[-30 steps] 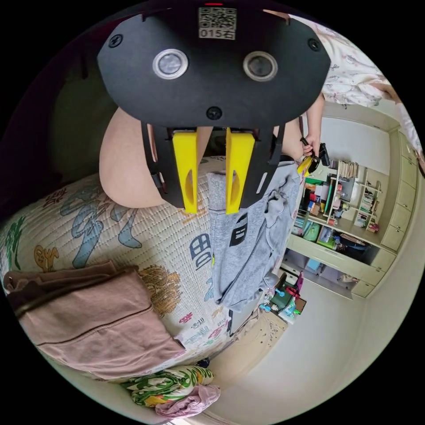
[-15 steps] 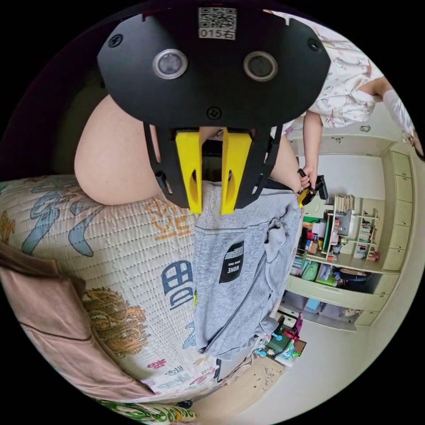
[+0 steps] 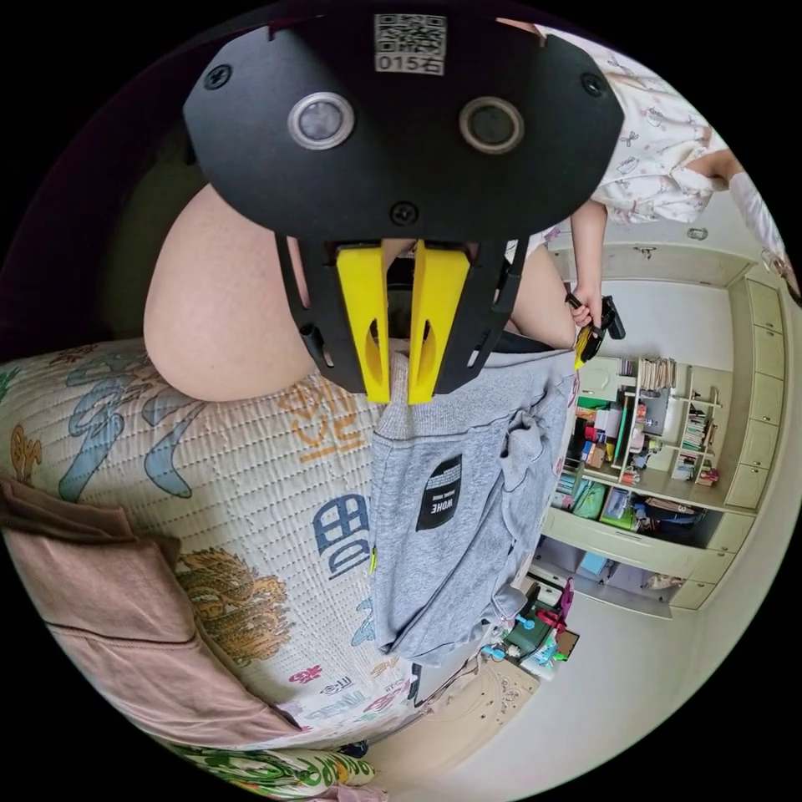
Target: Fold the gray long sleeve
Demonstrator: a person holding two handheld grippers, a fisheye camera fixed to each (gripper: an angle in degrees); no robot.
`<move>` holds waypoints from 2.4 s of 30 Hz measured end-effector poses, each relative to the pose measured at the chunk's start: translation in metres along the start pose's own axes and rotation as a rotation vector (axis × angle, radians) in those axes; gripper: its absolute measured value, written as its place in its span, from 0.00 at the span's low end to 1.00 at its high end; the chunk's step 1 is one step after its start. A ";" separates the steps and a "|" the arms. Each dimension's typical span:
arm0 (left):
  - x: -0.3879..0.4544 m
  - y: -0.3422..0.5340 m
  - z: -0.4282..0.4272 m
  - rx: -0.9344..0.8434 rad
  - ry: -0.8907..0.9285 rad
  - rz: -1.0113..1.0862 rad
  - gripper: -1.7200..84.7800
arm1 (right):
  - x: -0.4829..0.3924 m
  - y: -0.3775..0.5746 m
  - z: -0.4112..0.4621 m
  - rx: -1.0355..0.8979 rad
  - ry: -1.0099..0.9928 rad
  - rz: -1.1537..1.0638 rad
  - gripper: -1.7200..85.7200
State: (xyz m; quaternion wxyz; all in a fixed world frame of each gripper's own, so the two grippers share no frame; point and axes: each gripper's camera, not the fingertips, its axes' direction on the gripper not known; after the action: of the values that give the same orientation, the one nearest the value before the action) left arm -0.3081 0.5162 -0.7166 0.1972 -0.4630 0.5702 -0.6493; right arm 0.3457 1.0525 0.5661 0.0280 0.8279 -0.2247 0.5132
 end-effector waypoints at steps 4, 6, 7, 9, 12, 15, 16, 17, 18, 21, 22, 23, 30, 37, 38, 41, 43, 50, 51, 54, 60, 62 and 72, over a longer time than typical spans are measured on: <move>-0.002 0.015 0.001 0.076 0.003 0.002 0.01 | -0.006 -0.008 0.003 -0.011 0.038 -0.005 0.07; 0.005 0.020 0.003 0.099 -0.031 0.036 0.01 | -0.008 -0.010 0.005 -0.012 0.052 -0.009 0.07; 0.007 0.024 0.005 0.114 -0.041 0.046 0.01 | -0.009 -0.011 0.005 -0.012 0.054 -0.010 0.07; 0.005 0.026 0.011 0.113 -0.035 0.037 0.01 | -0.008 -0.013 0.006 -0.012 0.047 -0.007 0.07; -0.007 0.025 0.022 0.094 0.002 -0.004 0.01 | -0.007 -0.016 0.009 -0.014 0.044 0.000 0.07; -0.008 0.028 0.027 0.103 0.020 -0.005 0.01 | -0.011 -0.018 0.015 -0.012 0.071 -0.006 0.07; -0.004 0.031 0.028 0.117 0.008 0.016 0.01 | -0.012 -0.017 0.017 -0.008 0.083 -0.012 0.07; -0.001 0.032 0.030 0.125 -0.010 0.033 0.01 | -0.013 -0.016 0.018 -0.002 0.091 -0.015 0.07; 0.000 0.033 0.031 0.126 -0.016 0.036 0.02 | -0.014 -0.016 0.019 0.001 0.093 -0.017 0.07; -0.007 0.030 0.038 0.109 -0.013 0.007 0.02 | -0.011 -0.014 0.023 0.011 0.093 -0.017 0.06; -0.013 0.029 0.041 0.100 -0.005 -0.015 0.02 | -0.010 -0.013 0.025 0.013 0.095 -0.014 0.06; -0.018 0.028 0.044 0.094 -0.003 -0.040 0.02 | -0.010 -0.012 0.028 0.013 0.103 -0.016 0.06; -0.037 0.029 0.054 0.101 0.055 -0.107 0.02 | -0.009 -0.012 0.053 -0.024 0.137 -0.029 0.07; -0.048 0.030 0.058 0.124 0.086 -0.126 0.02 | 0.005 0.003 0.074 -0.010 0.117 -0.023 0.07; -0.050 0.030 0.057 0.128 0.090 -0.129 0.01 | 0.006 0.007 0.078 -0.007 0.122 -0.025 0.07; -0.056 0.032 0.054 0.154 0.090 -0.145 0.01 | 0.011 0.017 0.089 0.000 0.125 -0.027 0.07; -0.063 0.038 0.045 0.216 0.090 -0.180 0.01 | 0.016 0.024 0.095 0.003 0.114 -0.026 0.07; -0.079 0.047 0.033 0.270 0.174 -0.170 0.01 | 0.036 0.057 0.125 0.009 0.077 -0.019 0.07; -0.078 0.046 0.033 0.268 0.172 -0.157 0.01 | 0.037 0.060 0.128 0.008 0.077 -0.019 0.07; -0.076 0.044 0.031 0.255 0.181 -0.128 0.01 | 0.044 0.076 0.144 0.003 0.081 -0.015 0.07; -0.082 0.038 0.022 0.244 0.193 -0.132 0.01 | 0.055 0.139 0.155 0.149 0.111 0.068 0.04; -0.084 0.035 0.018 0.226 0.193 -0.136 0.01 | 0.057 0.189 0.142 0.370 0.022 0.169 0.02; -0.091 0.024 -0.008 0.195 0.182 -0.164 0.01 | -0.095 0.348 0.033 1.107 -0.374 -0.296 0.01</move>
State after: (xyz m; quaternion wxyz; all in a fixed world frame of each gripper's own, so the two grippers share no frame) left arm -0.2761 0.5851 -0.7719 0.1350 -0.4262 0.4801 -0.7547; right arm 0.1982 0.7635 0.4041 -0.3760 0.8181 0.1924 0.3902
